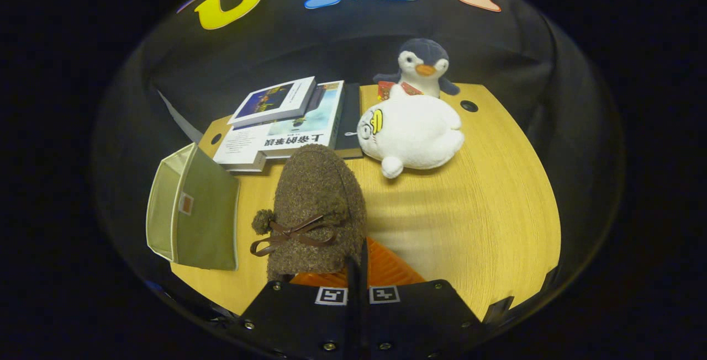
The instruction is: Open the storage box then place both shoes into the box .Put the left shoe in first, then the right shoe, with the right side of both shoes facing outward in a uniform manner.
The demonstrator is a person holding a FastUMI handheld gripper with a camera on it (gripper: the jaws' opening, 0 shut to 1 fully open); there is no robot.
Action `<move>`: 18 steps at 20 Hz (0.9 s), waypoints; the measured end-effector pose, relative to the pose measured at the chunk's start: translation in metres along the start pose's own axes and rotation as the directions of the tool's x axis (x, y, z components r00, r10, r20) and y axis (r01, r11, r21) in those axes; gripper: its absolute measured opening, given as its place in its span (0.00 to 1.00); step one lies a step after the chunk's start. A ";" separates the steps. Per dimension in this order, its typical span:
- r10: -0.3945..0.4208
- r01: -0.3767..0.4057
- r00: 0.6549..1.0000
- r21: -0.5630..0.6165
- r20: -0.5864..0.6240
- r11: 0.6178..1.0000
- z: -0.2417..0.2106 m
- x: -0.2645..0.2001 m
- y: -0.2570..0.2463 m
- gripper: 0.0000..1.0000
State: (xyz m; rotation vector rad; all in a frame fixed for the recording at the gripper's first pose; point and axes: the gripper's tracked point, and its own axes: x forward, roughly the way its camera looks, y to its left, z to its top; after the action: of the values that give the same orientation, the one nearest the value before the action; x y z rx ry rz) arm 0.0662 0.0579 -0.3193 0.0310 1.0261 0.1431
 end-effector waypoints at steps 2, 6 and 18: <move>0.020 -0.019 1.000 -0.015 0.015 1.000 0.011 -0.005 0.014 0.00; 0.037 -0.036 0.999 -0.029 0.033 0.999 0.024 -0.014 0.036 0.00; 0.193 -0.189 0.981 -0.098 0.032 0.977 0.059 -0.018 0.163 0.00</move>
State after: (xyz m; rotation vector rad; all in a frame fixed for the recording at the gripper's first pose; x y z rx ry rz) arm 0.0906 0.2192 -0.2583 0.0458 0.9733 0.3649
